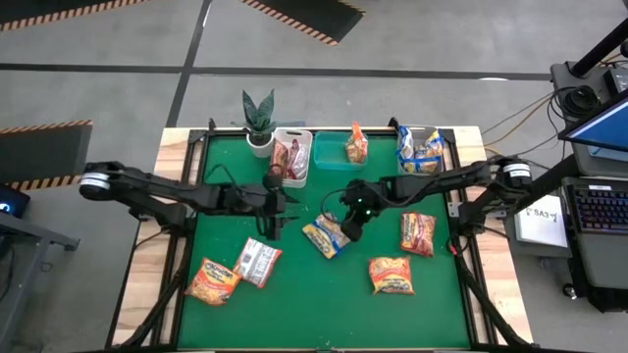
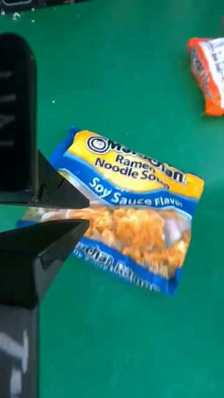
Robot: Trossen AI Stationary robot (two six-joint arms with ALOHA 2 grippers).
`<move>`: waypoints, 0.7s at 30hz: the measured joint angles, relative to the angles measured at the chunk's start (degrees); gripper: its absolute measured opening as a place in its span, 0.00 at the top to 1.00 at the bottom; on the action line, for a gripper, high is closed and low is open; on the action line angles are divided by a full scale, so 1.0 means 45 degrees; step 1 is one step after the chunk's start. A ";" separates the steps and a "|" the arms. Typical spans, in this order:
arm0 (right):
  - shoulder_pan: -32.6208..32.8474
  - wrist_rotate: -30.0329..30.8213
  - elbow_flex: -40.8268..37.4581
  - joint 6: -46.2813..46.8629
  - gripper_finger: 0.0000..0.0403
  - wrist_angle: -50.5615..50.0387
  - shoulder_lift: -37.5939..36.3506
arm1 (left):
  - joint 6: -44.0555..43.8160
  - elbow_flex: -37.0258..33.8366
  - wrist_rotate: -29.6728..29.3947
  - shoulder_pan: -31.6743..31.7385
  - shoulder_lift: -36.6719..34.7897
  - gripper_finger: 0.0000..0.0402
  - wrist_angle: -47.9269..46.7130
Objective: Sort Maruchan noodles
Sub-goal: Put the blue noodle pack into the gray bin
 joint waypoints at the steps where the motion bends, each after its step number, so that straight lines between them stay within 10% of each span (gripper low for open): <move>1: -0.0052 -0.0003 -0.0010 0.0000 0.93 -0.0131 -0.0174 | -0.0144 0.0000 0.0005 0.0000 0.0332 0.53 0.0195; 10: -0.0144 -0.0292 -0.0420 0.0738 0.90 -0.0801 -0.0560 | -0.1118 0.0005 0.1380 0.0000 0.3535 0.53 0.1704; 21: -0.0071 -0.0810 -0.1919 0.2869 0.55 -0.0721 -0.0629 | -0.1980 0.0019 0.2453 -0.0005 0.5270 0.65 0.2875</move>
